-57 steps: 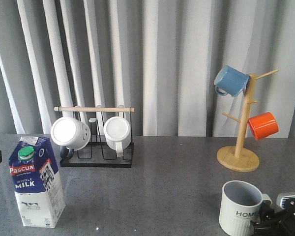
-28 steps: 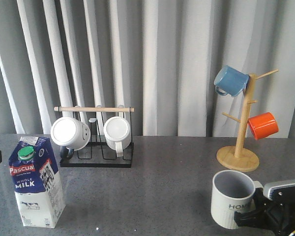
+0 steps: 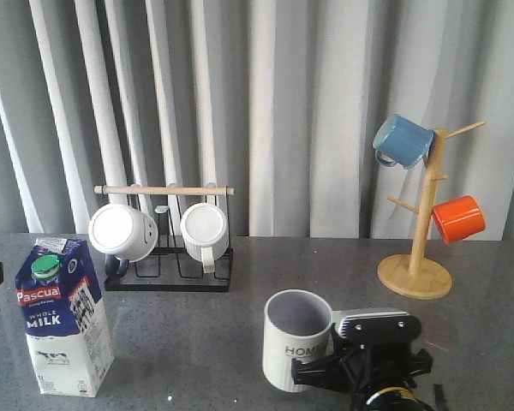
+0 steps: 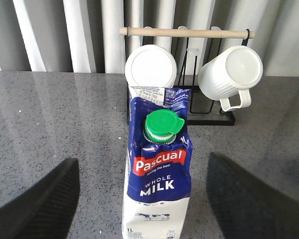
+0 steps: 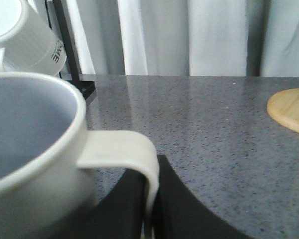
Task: Place milk next to cup
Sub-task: 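Grasp the white HOME mug with the right gripper and slide it toward the milk carton, then release the HOME mug and withdraw the right gripper, then lower the left gripper onto the milk carton top and grasp it, then lift and carry the milk carton with the left gripper toward the HOME mug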
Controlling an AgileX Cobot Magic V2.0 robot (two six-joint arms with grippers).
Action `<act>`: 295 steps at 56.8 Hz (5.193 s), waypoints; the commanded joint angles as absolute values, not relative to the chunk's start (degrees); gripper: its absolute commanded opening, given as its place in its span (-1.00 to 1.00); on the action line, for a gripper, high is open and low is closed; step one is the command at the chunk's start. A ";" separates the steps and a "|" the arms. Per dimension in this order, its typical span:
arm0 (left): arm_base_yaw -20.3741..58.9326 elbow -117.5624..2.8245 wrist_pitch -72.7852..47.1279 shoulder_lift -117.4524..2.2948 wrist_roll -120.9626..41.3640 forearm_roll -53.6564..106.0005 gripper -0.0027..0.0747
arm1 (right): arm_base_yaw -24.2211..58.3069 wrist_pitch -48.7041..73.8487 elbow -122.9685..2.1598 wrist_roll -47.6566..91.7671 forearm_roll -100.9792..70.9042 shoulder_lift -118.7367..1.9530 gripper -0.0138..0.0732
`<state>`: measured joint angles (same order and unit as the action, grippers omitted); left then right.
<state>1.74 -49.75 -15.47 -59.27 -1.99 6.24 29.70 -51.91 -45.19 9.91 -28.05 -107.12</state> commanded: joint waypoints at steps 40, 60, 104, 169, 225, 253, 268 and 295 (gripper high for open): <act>1.96 -51.76 -11.31 -58.70 -1.79 6.92 0.36 | 31.84 -55.71 -45.29 11.49 -27.55 -108.14 0.08; 1.96 -51.76 -11.31 -58.70 -1.79 6.92 0.36 | 27.19 -42.54 -35.10 11.38 -16.74 -90.58 0.08; 1.96 -51.76 -11.31 -58.70 -1.79 6.92 0.36 | 8.99 -12.90 -35.31 2.47 2.74 -43.50 -0.71; 3.43 -51.76 -2.92 -58.55 -6.57 6.92 0.54 | 8.99 -7.83 -35.31 3.26 3.39 -43.52 -0.70; 5.44 -51.76 27.90 -89.08 3.85 2.39 0.02 | 8.99 -7.83 -35.31 3.26 3.39 -43.52 -0.70; 5.26 -51.76 29.23 -89.35 6.61 2.37 -0.95 | 8.99 -7.83 -35.31 3.26 3.39 -43.52 -0.70; 5.85 -51.76 23.22 -86.69 4.61 6.33 -0.95 | 8.99 -7.83 -35.31 3.26 3.39 -43.52 -0.70; 32.68 -52.96 38.22 -81.60 -44.09 66.28 -0.95 | 8.99 -7.83 -35.31 3.26 3.39 -43.52 -0.70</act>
